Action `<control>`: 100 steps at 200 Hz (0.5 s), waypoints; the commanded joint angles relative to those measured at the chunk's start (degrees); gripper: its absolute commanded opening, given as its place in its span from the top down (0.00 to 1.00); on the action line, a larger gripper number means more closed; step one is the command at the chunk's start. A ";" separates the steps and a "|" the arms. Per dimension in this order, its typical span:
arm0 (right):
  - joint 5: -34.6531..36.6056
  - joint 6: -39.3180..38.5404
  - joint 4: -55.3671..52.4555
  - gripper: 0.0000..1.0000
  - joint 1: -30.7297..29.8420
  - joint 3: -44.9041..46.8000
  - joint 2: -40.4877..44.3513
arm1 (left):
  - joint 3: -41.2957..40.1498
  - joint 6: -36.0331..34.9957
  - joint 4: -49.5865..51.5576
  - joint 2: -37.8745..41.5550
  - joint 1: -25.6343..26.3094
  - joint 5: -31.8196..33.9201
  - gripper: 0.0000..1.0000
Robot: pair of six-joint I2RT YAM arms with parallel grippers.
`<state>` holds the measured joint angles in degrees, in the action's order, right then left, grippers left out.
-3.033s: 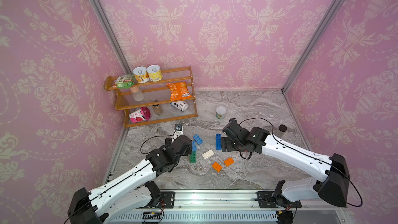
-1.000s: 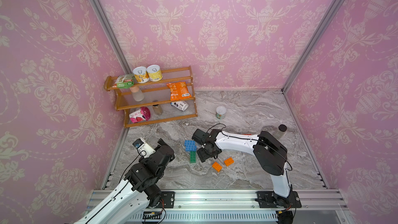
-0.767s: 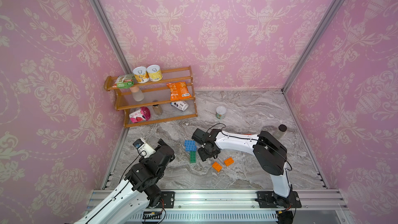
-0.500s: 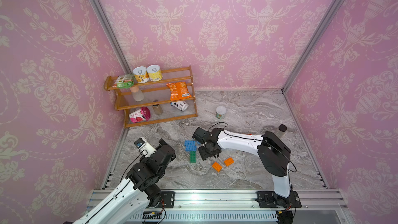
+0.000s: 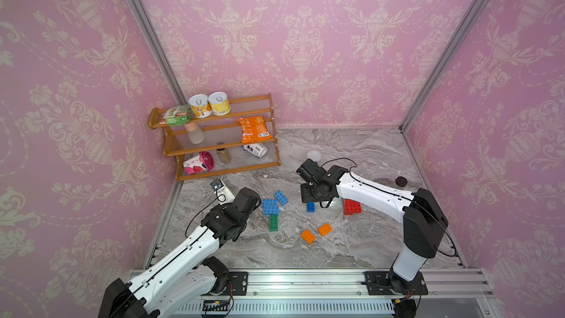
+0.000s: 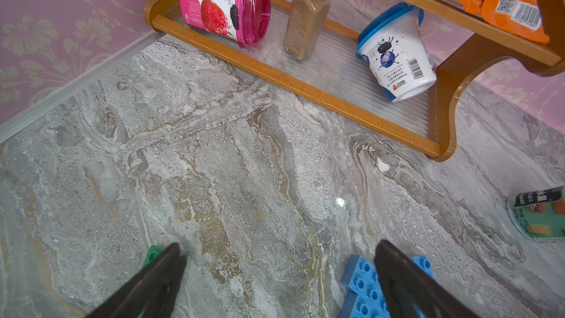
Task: Assemble a rectangle with lego
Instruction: Assemble the lego brick with the lego brick.
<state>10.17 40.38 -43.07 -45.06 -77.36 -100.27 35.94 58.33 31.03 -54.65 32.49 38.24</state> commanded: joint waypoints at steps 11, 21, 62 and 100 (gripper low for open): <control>0.44 2.58 0.88 0.54 1.36 1.06 -1.04 | 4.63 -6.32 -5.82 -5.70 -3.49 -7.37 0.01; 0.21 2.68 1.05 0.54 1.63 0.79 -1.95 | 5.59 -7.59 -6.36 -7.59 -3.98 -7.95 0.01; -1.13 3.04 1.92 0.55 2.61 0.75 -4.38 | 9.67 -9.75 -8.26 -13.11 -5.45 -11.93 0.01; -0.97 3.31 2.35 0.55 3.07 0.92 -5.26 | 9.19 -8.50 -10.36 -15.25 -5.60 -14.84 0.01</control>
<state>9.19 42.30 -40.93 -42.39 -76.86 -104.57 44.51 50.81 21.93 -68.88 27.42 26.68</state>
